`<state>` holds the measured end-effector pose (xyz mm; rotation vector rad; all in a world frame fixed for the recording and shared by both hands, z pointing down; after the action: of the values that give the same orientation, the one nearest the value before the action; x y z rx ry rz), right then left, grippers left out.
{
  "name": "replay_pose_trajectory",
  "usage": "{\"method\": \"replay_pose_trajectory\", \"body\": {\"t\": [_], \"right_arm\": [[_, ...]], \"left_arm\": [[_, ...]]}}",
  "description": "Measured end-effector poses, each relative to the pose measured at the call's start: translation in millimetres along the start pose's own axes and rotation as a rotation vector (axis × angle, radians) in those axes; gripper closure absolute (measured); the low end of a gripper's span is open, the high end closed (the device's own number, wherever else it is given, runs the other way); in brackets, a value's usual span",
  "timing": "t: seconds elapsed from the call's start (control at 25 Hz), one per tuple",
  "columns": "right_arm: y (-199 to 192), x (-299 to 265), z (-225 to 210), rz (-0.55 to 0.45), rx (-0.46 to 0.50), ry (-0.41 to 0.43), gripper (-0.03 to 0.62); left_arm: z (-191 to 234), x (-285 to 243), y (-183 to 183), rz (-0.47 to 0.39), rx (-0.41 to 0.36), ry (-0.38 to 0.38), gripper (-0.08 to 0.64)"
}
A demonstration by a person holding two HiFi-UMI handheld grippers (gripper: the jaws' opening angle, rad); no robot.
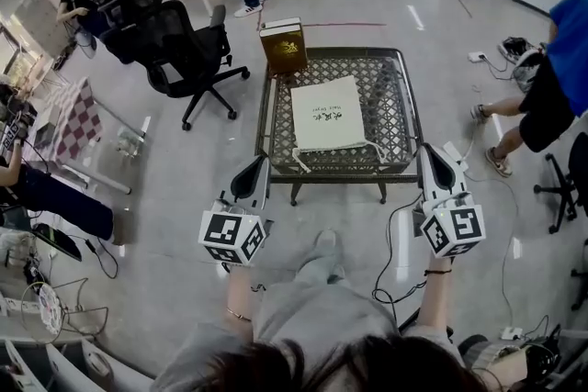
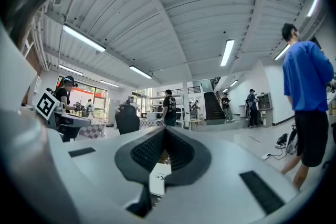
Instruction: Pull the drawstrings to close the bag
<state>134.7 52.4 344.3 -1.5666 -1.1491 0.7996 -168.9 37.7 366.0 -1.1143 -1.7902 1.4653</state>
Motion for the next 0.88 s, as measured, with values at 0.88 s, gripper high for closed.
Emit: {"method": "replay_pose_trajectory", "body": {"t": [0.88], "right_arm": [[-22, -126, -36, 0.082, 0.020, -0.015, 0.571]], "left_arm": [[44, -124, -21, 0.010, -0.137, -0.175, 0.537]]}}
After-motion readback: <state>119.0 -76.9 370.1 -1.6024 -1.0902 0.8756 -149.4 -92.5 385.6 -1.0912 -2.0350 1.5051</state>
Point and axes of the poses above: the fingertips, and each gripper's own axes: x backward along the fingers, z to its left, y out of its top, the point moved 1 cm from there along x, backward along the fingers, and after that the axes turned 15 degrees about -x, right-handed, at the moved point
